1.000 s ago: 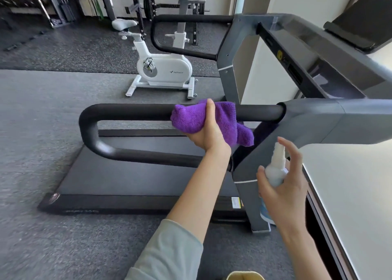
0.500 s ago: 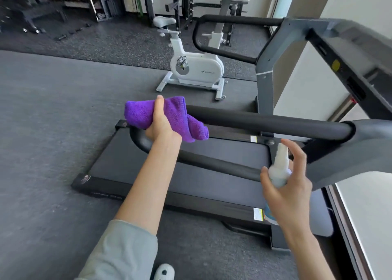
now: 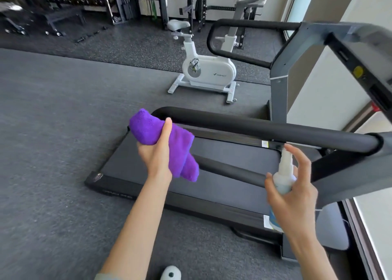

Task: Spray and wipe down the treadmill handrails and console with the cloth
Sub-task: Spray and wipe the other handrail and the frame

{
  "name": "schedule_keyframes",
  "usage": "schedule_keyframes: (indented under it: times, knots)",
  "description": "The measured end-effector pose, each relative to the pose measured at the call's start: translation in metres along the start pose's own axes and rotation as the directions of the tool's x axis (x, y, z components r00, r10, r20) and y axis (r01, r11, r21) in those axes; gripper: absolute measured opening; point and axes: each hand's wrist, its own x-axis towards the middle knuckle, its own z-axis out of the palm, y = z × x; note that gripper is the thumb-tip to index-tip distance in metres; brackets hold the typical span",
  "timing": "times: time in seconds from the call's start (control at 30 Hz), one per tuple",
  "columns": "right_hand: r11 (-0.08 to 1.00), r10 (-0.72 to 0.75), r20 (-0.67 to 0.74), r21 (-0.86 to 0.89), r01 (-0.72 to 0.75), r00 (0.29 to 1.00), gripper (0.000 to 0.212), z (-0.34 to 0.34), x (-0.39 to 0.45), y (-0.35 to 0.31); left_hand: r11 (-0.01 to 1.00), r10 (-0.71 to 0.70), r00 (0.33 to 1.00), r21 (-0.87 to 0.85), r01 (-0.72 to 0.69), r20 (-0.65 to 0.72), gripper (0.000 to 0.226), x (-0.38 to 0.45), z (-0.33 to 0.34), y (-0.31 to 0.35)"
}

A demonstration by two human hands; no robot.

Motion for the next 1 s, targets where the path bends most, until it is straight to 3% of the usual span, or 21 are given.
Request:
schedule_keyframes:
  times: [0.1,0.27,0.5,0.63,0.7,0.77,0.83,0.93,1.0]
  knots:
    - [1.0,-0.007,0.016,-0.027,0.007,1.0,0.067,0.006,0.003,0.003,0.95,0.238,0.971,0.214,-0.225,-0.037,0.086,0.014,-0.02,0.012]
    - [0.999,-0.01,0.028,-0.033,0.011,1.0,0.066,0.021,0.005,0.004,0.75,0.516,0.832,0.361,-0.554,0.205,0.093,0.044,-0.006,0.028]
    - [0.999,0.016,0.056,-0.046,-0.014,0.998,0.066,0.037,0.01,0.006,0.45,0.557,0.746,0.622,-0.641,0.365,0.087,0.056,0.014,0.037]
    - [1.0,0.006,0.058,-0.019,-0.005,0.998,0.068,0.048,0.018,0.001,0.333,0.606,0.682,0.648,-0.685,0.409,0.078,0.066,0.014,0.034]
    - [1.0,0.005,0.074,-0.012,-0.004,0.997,0.069,0.054,0.023,-0.005,0.462,0.609,0.709,0.567,-0.682,0.356,0.069,0.078,0.006,0.021]
    - [1.0,-0.004,0.07,-0.002,0.004,0.998,0.069,0.059,0.026,-0.009,0.704,0.496,0.839,0.46,-0.541,0.226,0.068,0.092,-0.006,0.003]
    - [1.0,-0.012,0.075,-0.009,0.012,0.997,0.069,0.061,0.027,-0.012,0.868,0.307,0.944,0.371,-0.331,0.123,0.063,0.1,-0.02,-0.025]
    - [0.999,-0.016,0.095,-0.034,0.019,0.995,0.071,0.063,0.027,-0.014,0.958,0.118,0.992,0.257,-0.126,0.046,0.041,0.098,-0.03,-0.067]
    - [0.999,-0.008,0.101,-0.052,0.013,0.995,0.072,0.065,0.026,-0.013,0.97,0.125,0.992,0.209,-0.126,0.019,0.063,0.091,-0.029,-0.08]
